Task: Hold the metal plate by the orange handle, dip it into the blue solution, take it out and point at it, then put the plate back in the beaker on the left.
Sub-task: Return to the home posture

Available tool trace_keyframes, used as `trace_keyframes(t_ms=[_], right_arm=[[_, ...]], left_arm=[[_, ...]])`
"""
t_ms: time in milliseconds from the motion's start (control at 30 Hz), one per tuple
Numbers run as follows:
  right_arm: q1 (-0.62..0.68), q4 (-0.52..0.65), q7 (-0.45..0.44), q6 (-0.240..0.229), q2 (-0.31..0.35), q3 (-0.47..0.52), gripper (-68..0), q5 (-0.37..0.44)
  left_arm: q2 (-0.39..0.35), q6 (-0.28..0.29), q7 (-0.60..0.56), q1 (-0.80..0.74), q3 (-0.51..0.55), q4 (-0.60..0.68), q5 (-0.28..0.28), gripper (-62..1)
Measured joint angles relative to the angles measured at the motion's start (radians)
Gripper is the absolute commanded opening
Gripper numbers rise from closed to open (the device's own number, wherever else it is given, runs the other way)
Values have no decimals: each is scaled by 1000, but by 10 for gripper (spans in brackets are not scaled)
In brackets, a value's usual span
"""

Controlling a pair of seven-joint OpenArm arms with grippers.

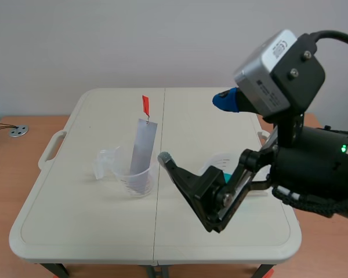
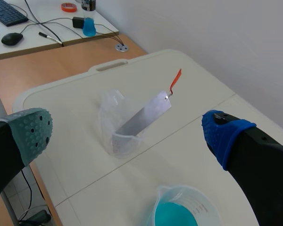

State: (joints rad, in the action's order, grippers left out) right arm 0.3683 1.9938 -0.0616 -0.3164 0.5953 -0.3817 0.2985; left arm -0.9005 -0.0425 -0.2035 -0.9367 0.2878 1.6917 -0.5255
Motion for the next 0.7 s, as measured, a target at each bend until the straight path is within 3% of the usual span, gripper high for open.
trace_keyframes(t_ms=[200, 367, 600, 700], right_arm=[[100, 0, -90, 76, 51, 6, -12, 0], [183, 0, -138, 122, 68, 55, -12, 16], [253, 0, -169, 142, 71, 99, -12, 39], [249, 0, -169, 159, 70, 99, -12, 39]], left_arm=[[13, 47, -27, 85, -48, 119, 0, 14], [92, 76, -72, 117, -97, 141, 2, 14], [183, 112, -77, 151, -212, 141, 147, 14], [211, 111, -76, 174, -247, 141, 166, 14]])
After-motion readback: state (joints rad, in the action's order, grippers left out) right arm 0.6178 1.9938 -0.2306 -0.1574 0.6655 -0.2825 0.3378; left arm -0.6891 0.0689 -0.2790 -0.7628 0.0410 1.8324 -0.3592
